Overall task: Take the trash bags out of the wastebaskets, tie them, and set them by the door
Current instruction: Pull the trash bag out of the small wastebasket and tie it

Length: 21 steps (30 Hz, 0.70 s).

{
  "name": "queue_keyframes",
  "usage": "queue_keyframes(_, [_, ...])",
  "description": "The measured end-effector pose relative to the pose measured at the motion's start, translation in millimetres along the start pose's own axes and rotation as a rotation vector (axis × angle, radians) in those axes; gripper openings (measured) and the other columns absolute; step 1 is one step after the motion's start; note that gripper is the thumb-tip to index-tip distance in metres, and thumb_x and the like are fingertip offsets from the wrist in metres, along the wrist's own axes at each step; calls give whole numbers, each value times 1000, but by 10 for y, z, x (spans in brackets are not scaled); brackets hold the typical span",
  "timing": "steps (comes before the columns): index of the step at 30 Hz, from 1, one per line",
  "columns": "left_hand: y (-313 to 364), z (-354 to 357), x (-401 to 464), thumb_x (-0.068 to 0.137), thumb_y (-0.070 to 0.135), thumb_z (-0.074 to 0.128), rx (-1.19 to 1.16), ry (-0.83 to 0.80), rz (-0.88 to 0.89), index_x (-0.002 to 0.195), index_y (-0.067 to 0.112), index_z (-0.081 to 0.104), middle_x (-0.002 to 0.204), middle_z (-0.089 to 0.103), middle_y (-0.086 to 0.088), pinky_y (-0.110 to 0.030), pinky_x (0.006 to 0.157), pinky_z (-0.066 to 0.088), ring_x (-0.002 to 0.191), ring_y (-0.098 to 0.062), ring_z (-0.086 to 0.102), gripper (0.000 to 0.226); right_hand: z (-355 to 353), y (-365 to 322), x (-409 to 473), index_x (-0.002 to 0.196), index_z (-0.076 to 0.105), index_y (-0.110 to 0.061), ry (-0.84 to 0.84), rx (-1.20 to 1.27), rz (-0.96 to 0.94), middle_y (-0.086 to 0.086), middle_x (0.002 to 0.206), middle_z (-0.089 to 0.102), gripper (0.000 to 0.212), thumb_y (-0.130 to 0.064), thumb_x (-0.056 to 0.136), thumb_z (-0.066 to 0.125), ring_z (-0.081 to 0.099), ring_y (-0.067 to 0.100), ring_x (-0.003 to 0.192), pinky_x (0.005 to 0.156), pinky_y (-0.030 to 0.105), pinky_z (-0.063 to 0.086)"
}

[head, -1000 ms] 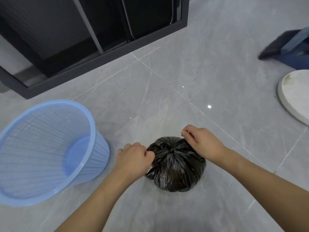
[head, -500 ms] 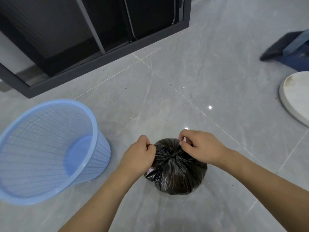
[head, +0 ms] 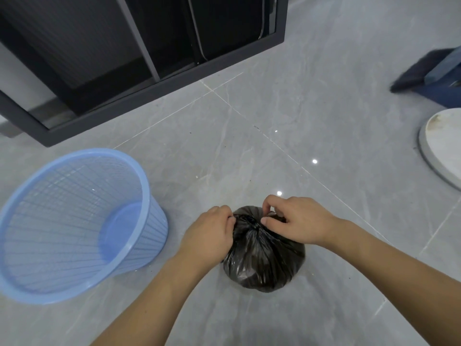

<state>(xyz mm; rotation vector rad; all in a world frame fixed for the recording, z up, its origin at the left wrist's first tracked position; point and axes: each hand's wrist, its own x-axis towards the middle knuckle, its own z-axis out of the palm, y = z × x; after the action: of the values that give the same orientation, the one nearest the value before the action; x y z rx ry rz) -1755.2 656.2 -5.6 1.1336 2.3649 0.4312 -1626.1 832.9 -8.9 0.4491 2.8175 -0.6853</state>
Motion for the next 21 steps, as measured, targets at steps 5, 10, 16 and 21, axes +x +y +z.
queue_keyframes(5, [60, -27, 86, 102, 30, 36, -303, 117, -152, 90, 16, 50, 88, 58, -1, -32, 72, 43, 84, -17, 55, 23, -36, -47, 51, 113, 55, -34, -28, -57, -68, -9, 81, 66, 29, -49, 90, 46, 61, 14, 79, 66, 27, 40])
queue_keyframes(10, [257, -161, 197, 103, 30, 31, -219, 134, -191, 95, 15, 43, 77, 60, -7, -41, 69, 48, 75, -31, 59, 21, -136, -63, 196, 107, 65, -32, -66, 5, -8, -8, 93, 70, 24, -38, 96, 44, 62, 14, 88, 73, 29, 46])
queue_keyframes(16, [953, -1186, 239, 103, 26, 31, -163, 159, -212, 95, 14, 39, 73, 53, -6, -38, 67, 41, 76, -34, 56, 17, -1239, -387, 84, 105, 69, -31, 46, 53, 140, -7, 99, 69, 26, -37, 96, 45, 60, 18, 98, 77, 30, 46])
queue_keyframes(21, [1910, -2647, 7, 101, 20, 33, -159, 202, -208, 94, 14, 37, 64, 44, 0, -37, 64, 38, 68, -32, 49, 10, -2725, -979, -313, 103, 73, -29, 272, 136, 215, -5, 106, 54, 22, -33, 94, 53, 41, 19, 109, 84, 24, 19])
